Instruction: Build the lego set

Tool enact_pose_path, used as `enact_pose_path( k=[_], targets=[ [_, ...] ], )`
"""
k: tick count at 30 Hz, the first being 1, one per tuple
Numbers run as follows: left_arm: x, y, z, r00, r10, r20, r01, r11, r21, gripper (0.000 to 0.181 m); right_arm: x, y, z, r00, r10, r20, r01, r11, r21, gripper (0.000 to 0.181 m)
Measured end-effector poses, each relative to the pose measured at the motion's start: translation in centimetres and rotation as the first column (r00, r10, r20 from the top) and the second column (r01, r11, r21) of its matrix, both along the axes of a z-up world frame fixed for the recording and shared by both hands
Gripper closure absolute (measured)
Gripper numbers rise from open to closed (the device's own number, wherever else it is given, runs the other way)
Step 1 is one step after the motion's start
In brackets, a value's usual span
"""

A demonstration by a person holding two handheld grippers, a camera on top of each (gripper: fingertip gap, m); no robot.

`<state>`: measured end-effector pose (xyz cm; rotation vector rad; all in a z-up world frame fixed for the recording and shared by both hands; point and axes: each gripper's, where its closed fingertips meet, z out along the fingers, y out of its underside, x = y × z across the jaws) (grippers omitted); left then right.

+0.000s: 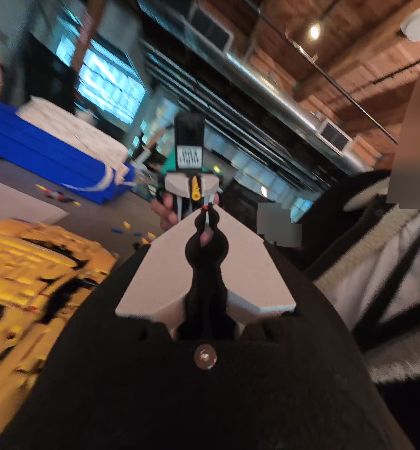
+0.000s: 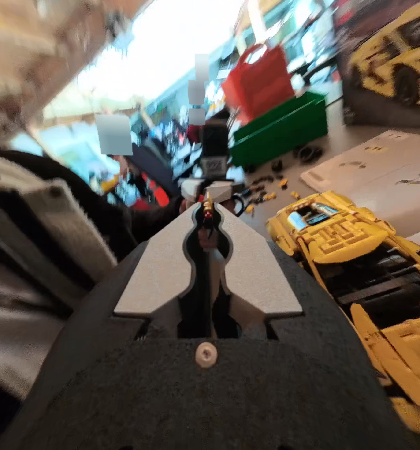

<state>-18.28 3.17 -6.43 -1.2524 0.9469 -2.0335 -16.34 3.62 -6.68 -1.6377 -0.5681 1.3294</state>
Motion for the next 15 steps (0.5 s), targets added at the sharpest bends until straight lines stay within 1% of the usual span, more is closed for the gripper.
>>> enact_pose_path(
  k=[1,2,3,5,6,7,9,10,15],
  targets=[
    [-0.1,0.7,0.0,0.999,0.051,-0.001,-0.050,0.999,0.013,0.180,0.1,0.8,0.0,0.996,-0.048,-0.080,0.045,0.998,-0.032,0.176],
    [-0.2,1.2,-0.1,0.996,0.089,-0.007,-0.089,0.996,0.030,0.180,-0.1,1.0,0.2,0.985,-0.055,-0.166,0.047,0.997,-0.056,0.176],
    [-0.3,1.5,0.1,0.993,0.118,0.003,-0.118,0.992,0.043,0.180,-0.3,1.0,0.3,0.969,-0.055,-0.240,0.037,0.996,-0.081,0.176],
    [-0.5,1.7,0.5,0.987,0.162,0.022,-0.163,0.984,0.077,0.180,-0.8,1.3,0.5,0.939,-0.074,-0.336,0.037,0.993,-0.115,0.176],
    [-0.5,1.7,0.5,0.984,0.179,0.023,-0.180,0.979,0.095,0.180,-1.3,1.0,0.7,0.925,-0.049,-0.376,0.003,0.993,-0.121,0.176],
    [-0.5,1.8,0.6,0.981,0.193,0.027,-0.195,0.975,0.105,0.180,-1.9,0.9,0.6,0.920,-0.034,-0.391,-0.019,0.991,-0.132,0.176],
    [-0.6,1.8,0.8,0.978,0.203,0.039,-0.206,0.973,0.106,0.180,-2.4,1.0,0.4,0.921,-0.039,-0.387,-0.014,0.991,-0.134,0.176],
    [-0.6,1.9,0.7,0.977,0.212,0.033,-0.215,0.971,0.107,0.180,-2.4,0.9,0.5,0.912,-0.032,-0.409,-0.028,0.990,-0.142,0.176],
    [-0.6,1.8,0.7,0.974,0.226,0.033,-0.228,0.965,0.128,0.180,-2.0,1.4,0.4,0.903,-0.067,-0.425,0.001,0.988,-0.155,0.176]
  ],
)
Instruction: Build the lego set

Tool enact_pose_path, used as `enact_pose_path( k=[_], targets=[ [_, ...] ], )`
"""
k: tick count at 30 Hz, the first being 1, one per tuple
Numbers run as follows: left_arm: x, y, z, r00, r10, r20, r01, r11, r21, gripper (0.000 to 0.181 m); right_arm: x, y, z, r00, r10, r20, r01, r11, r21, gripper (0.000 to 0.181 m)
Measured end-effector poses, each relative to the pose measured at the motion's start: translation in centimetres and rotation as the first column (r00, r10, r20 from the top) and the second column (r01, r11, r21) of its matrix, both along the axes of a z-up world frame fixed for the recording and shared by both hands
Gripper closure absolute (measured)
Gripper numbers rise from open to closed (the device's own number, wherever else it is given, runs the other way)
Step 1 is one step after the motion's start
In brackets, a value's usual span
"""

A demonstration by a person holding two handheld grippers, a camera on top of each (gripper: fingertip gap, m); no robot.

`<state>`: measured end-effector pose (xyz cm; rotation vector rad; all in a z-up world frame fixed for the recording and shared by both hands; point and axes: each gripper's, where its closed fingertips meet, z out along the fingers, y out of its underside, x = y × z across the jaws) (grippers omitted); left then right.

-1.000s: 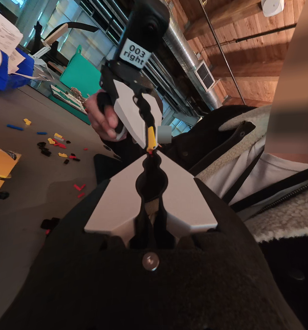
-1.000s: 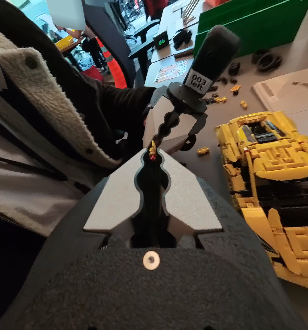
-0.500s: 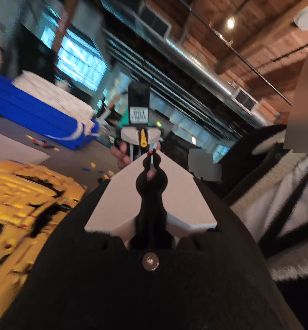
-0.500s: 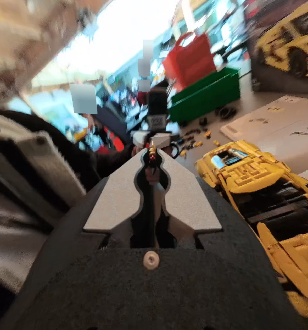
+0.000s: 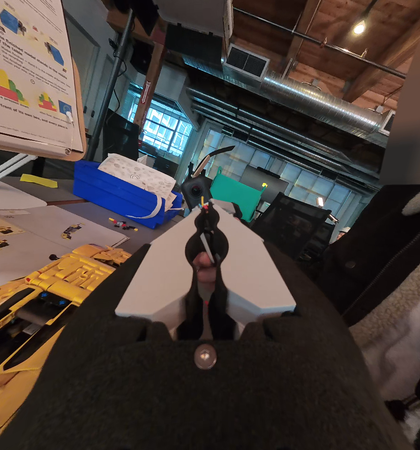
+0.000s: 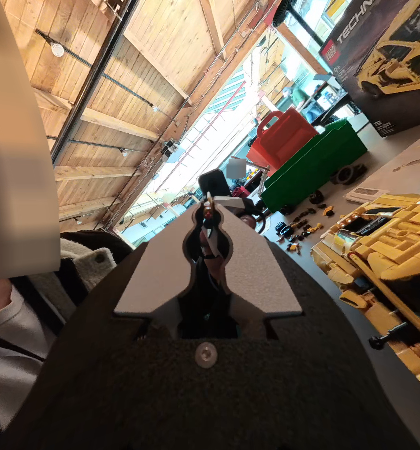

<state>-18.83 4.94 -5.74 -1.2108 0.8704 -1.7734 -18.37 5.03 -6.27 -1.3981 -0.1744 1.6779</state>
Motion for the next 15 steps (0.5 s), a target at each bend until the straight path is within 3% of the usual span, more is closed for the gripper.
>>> enact_pose_path(
  k=[15],
  targets=[
    [0.35,-0.01,-0.28,0.998,0.061,-0.003,-0.061,0.998,0.018,0.180,0.11,0.16,-0.40,1.000,-0.008,0.015,0.008,1.000,-0.007,0.176]
  ],
)
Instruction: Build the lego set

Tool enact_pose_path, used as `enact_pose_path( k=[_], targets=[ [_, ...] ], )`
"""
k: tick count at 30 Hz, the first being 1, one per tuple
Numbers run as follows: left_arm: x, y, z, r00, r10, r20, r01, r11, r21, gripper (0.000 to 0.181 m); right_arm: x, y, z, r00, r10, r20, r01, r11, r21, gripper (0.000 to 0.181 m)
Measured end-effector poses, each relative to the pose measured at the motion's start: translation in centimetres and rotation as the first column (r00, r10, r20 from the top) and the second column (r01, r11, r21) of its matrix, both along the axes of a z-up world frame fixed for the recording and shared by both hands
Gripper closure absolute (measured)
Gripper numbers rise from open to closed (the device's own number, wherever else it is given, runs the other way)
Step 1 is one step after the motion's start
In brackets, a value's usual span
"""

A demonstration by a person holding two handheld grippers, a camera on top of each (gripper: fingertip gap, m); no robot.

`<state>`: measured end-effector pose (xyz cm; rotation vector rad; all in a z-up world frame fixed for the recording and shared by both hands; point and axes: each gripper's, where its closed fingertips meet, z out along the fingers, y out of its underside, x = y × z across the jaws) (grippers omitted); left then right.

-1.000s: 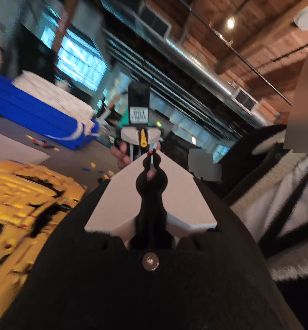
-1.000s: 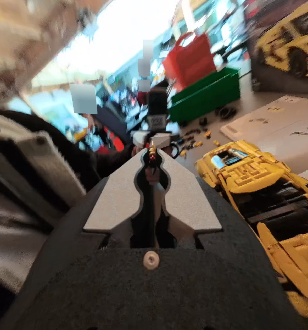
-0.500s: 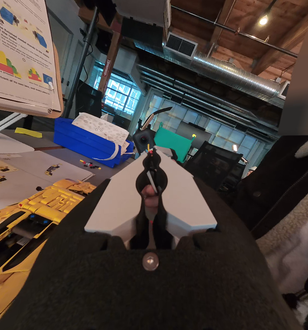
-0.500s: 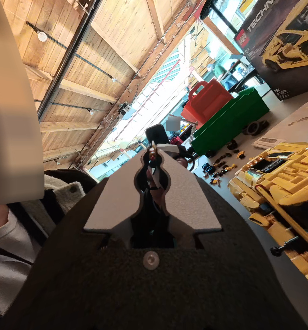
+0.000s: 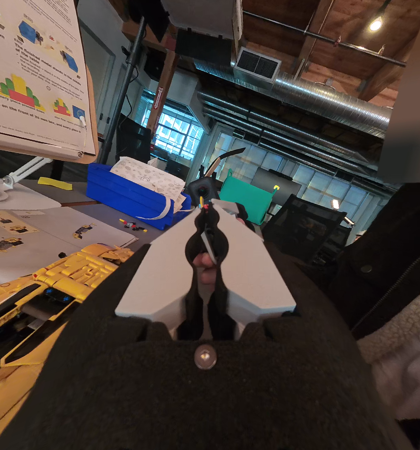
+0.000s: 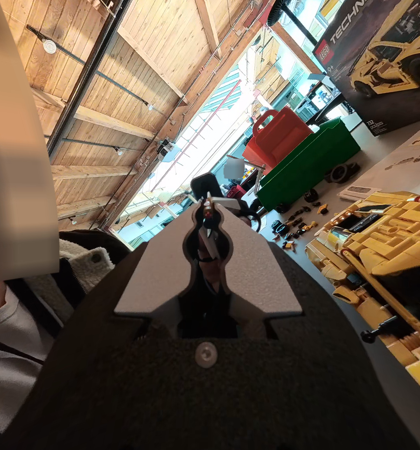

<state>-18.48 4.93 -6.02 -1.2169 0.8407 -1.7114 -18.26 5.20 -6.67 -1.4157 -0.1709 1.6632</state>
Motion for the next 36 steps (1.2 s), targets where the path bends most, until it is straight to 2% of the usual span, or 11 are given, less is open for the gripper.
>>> enact_pose_path(
  k=[5,10,17,22,28,30,34,36],
  targets=[
    [-0.1,-0.6,0.3,0.999,0.047,-0.023,-0.043,0.988,0.148,0.180,-0.2,-0.5,0.2,0.991,0.098,-0.088,-0.102,0.994,-0.041,0.175],
    [0.0,-1.7,0.5,0.995,0.093,-0.042,-0.074,0.941,0.330,0.180,-0.2,-1.5,0.5,0.952,0.236,-0.193,-0.255,0.964,-0.079,0.175],
    [0.3,-2.2,0.4,0.991,0.129,-0.039,-0.101,0.903,0.417,0.180,-0.1,-1.9,0.5,0.930,0.285,-0.233,-0.312,0.946,-0.091,0.175],
    [0.5,-2.2,0.3,0.989,0.143,-0.031,-0.120,0.911,0.396,0.180,0.1,-1.9,0.4,0.934,0.273,-0.229,-0.299,0.950,-0.087,0.175],
    [0.9,-1.7,0.0,0.966,0.256,-0.025,-0.217,0.866,0.451,0.180,0.4,-1.4,0.1,0.933,0.241,-0.266,-0.278,0.954,-0.113,0.175],
    [0.9,-1.7,0.1,0.968,0.249,-0.014,-0.222,0.885,0.408,0.180,0.4,-1.3,0.2,0.935,0.230,-0.269,-0.267,0.958,-0.110,0.175],
    [0.9,-1.9,0.4,0.991,0.133,0.012,-0.132,0.961,0.242,0.180,0.4,-1.6,0.3,0.939,0.236,-0.251,-0.265,0.960,-0.089,0.175],
    [0.9,-1.9,0.4,0.991,0.129,0.022,-0.131,0.962,0.240,0.179,0.4,-1.6,0.4,0.948,0.222,-0.227,-0.244,0.967,-0.075,0.175]
  ],
)
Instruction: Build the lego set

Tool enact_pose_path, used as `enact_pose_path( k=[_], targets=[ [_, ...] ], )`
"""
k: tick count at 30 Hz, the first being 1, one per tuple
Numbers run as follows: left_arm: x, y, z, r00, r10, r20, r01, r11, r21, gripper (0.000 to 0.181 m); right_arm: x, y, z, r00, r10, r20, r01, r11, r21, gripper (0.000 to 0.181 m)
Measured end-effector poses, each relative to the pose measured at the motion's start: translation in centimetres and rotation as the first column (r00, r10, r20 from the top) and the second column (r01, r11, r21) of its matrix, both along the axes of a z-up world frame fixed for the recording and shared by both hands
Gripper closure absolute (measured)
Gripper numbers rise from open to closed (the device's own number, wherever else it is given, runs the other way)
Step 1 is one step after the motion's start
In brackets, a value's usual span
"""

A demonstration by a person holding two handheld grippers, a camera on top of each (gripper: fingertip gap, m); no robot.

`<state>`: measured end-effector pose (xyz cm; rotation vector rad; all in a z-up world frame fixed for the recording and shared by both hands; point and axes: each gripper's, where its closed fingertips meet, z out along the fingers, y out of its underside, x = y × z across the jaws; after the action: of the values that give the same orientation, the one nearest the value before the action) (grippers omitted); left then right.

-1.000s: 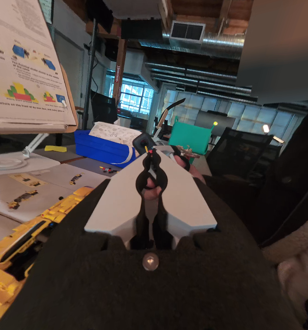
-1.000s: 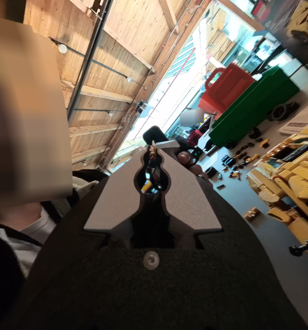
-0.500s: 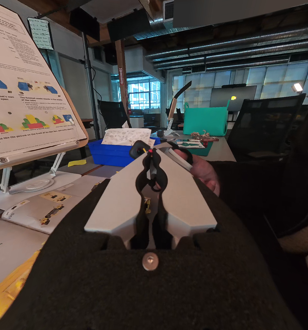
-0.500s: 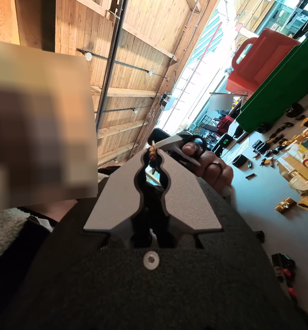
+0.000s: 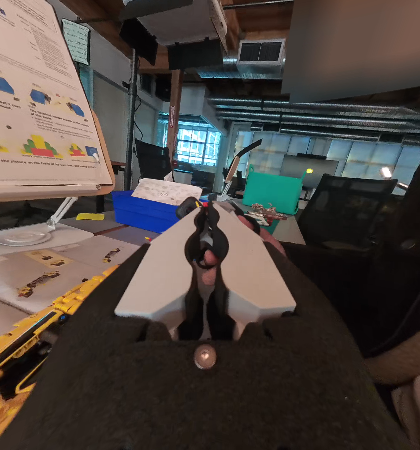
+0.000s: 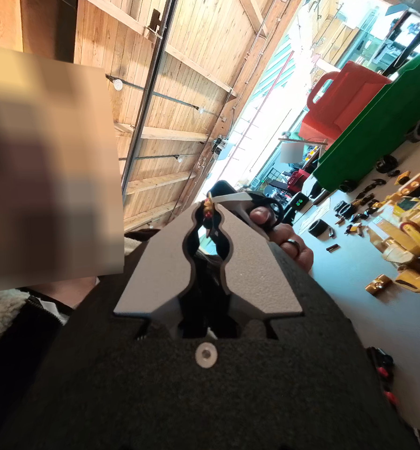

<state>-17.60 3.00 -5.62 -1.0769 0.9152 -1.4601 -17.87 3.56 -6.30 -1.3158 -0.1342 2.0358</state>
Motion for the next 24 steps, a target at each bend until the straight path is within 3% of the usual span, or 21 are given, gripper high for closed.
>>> enact_pose_path(
  k=[5,7,11,20,24],
  targets=[
    [0.1,0.0,-0.2,1.000,0.024,-0.013,-0.023,0.999,0.039,0.180,0.0,0.0,-0.1,1.000,-0.004,0.004,0.004,1.000,-0.004,0.176],
    [0.1,0.4,-0.4,0.998,0.039,-0.040,-0.037,0.998,0.052,0.179,0.1,0.4,-0.3,0.996,-0.057,0.065,0.056,0.998,0.022,0.175],
    [0.1,0.7,-1.0,0.995,-0.053,-0.079,0.050,0.998,-0.042,0.179,0.3,0.7,-0.8,0.968,-0.147,0.206,0.129,0.987,0.098,0.176],
    [0.1,1.0,-0.9,0.990,-0.129,-0.059,0.119,0.982,-0.148,0.165,0.6,0.8,-1.2,0.935,-0.200,0.294,0.161,0.975,0.150,0.176],
    [0.1,0.9,-1.2,0.987,-0.150,-0.058,0.138,0.975,-0.171,0.177,0.5,0.8,-1.2,0.931,-0.203,0.305,0.160,0.974,0.161,0.176]
  ],
)
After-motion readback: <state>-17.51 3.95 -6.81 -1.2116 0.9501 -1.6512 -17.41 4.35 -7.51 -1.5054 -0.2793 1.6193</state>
